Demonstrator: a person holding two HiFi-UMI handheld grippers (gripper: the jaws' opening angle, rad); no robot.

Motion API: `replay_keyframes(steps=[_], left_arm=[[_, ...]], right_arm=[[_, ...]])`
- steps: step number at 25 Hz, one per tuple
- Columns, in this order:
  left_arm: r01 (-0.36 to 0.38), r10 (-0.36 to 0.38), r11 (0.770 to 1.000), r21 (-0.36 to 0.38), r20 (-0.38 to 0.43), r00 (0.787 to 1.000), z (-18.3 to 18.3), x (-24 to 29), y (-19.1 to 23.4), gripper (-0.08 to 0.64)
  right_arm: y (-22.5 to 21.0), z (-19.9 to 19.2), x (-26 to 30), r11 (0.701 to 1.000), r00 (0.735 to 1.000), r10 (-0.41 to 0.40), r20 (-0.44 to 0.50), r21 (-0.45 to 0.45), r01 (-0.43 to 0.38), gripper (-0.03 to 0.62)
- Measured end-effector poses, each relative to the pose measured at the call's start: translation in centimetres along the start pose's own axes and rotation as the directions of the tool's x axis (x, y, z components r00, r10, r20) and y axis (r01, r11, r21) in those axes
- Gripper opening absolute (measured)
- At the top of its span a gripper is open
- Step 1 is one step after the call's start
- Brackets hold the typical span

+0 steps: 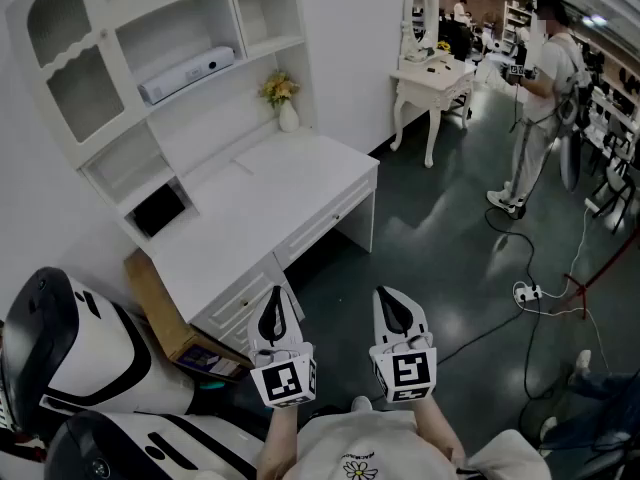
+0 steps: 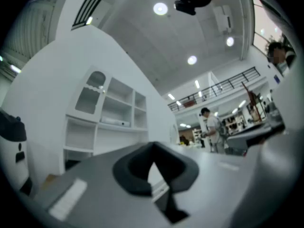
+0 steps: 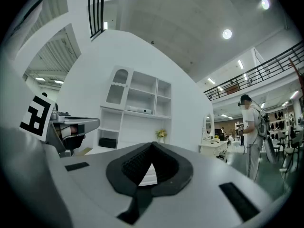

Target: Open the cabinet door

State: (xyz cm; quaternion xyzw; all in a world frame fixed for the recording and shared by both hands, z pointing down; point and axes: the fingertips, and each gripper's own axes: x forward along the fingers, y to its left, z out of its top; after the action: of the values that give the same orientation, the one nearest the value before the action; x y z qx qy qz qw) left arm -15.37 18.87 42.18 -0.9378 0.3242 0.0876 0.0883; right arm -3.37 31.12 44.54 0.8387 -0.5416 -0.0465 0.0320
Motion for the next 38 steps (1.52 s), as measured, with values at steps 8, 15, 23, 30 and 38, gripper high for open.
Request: replay_keyframes(steps=[8,15,23,30,38], left_arm=[[0.003,-0.003,1.0,0.004,-0.002,1.0,0.3,0.8,-0.7,0.006],[0.008,-0.007,1.0,0.008,-0.008,1.0,0.1,0.9,-1.3,0.006],[-0.022,0.021,0.999,-0.025,-0.03,0.999,-0.5,0.0,-1.6,0.006],[-0.038,0.037,0.999,-0.013,-0.035,0.999,-0.6,1.5,-1.3,0.006],[-0.015,0.015,1.0,0.002,0.0,1.0,-0.6,5.5,-0.4,0.006]], right_arm=[[-1.7,-0.3,-0.2,0.999,0.999,-0.033,-0.015,0.01,0.033,-0.003],[-1.8,-0.7,-0.1,0.997,1.0,0.004,0.002,0.072,-0.004,-0.002],[-0.5,-2.8,0.0,0.994,0.996,0.074,-0.051,0.082,-0.069,-0.002],[-0.4,-2.3,1.2,0.991,0.993,0.11,-0.043,0.086,-0.106,-0.002],[-1.6,-2.7,3.4,0.992,0.995,0.09,-0.045,0.096,-0.086,-0.002]])
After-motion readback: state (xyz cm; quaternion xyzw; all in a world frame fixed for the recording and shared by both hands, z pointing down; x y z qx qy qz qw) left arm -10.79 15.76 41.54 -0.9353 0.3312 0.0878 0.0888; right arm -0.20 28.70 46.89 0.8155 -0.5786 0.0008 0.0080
